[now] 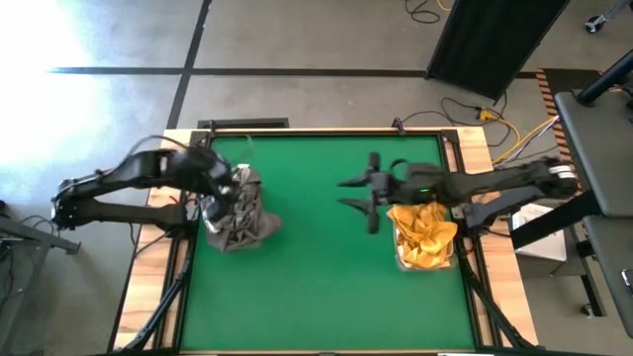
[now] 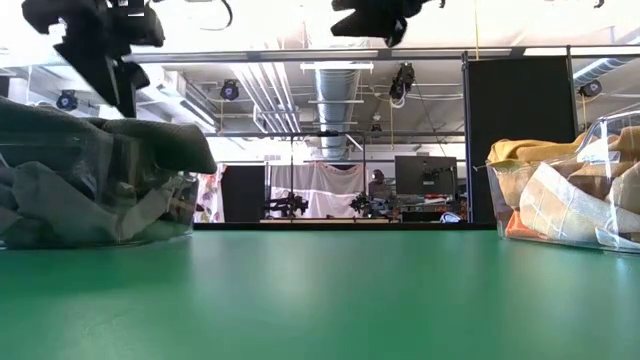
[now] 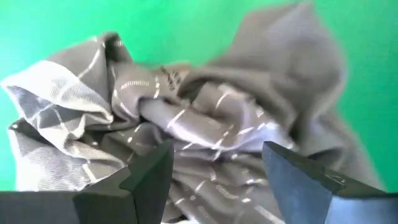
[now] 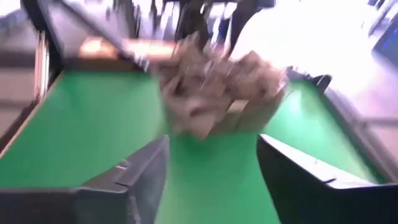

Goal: Sort microfiber towel by color & place in baskets
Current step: Return to Home Position

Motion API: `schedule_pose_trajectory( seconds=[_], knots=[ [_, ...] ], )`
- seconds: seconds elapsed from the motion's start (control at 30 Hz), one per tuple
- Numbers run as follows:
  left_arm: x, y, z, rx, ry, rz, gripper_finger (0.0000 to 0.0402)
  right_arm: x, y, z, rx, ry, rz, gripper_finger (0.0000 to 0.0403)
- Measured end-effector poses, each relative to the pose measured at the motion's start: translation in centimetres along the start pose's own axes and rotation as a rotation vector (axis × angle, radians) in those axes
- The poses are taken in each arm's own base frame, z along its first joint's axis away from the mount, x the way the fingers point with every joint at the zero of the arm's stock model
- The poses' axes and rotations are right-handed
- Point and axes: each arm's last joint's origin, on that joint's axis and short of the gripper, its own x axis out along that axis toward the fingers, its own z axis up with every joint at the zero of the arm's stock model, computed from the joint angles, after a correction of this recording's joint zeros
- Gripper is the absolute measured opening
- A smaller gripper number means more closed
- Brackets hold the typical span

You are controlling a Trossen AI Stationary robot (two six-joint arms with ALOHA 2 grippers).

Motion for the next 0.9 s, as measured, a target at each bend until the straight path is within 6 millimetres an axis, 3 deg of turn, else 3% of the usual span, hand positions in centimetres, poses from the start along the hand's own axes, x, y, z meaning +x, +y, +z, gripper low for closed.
schedule_pose_trajectory(
  seconds=[0.1,0.2,0.3,0.37,0.47,0.57,0.7,0.9],
  knots=[
    [-1.6,-0.2,0.4,-0.108,-0.104,-0.002,0.0231,-2.2,-0.7,-0.3,-0.010,-0.169,-0.024,0.0201],
    [-4.1,-0.2,1.0,-0.221,-0.320,0.010,0.0231,-5.3,-1.0,0.2,-0.041,-0.323,-0.038,0.0150],
    [-6.6,-0.3,1.3,-0.266,-0.547,-0.001,0.0231,-7.4,-1.2,-0.6,-0.161,-0.284,-0.051,0.0106],
    [-8.1,-0.3,1.3,-0.207,-0.647,0.017,0.0231,-8.5,-1.3,-1.2,-0.224,-0.210,-0.051,0.0082],
    [-10.1,-0.4,0.9,-0.046,-0.711,0.090,0.0231,-10.1,-1.4,-1.8,-0.224,-0.154,-0.053,0.0056],
    [-11.8,-0.5,1.3,-0.107,-0.824,0.052,0.0231,-10.7,-1.6,-2.4,-0.214,-0.103,-0.082,0.0040],
    [-11.6,-0.8,2.2,0.091,-0.926,0.013,0.0231,-10.5,-1.5,-4.1,-0.225,-0.064,-0.068,0.0030],
    [-9.2,-0.6,3.8,0.162,-1.146,0.061,0.0231,-11.2,-1.4,-7.6,-0.264,-0.033,-0.023,0.0029]
  ],
)
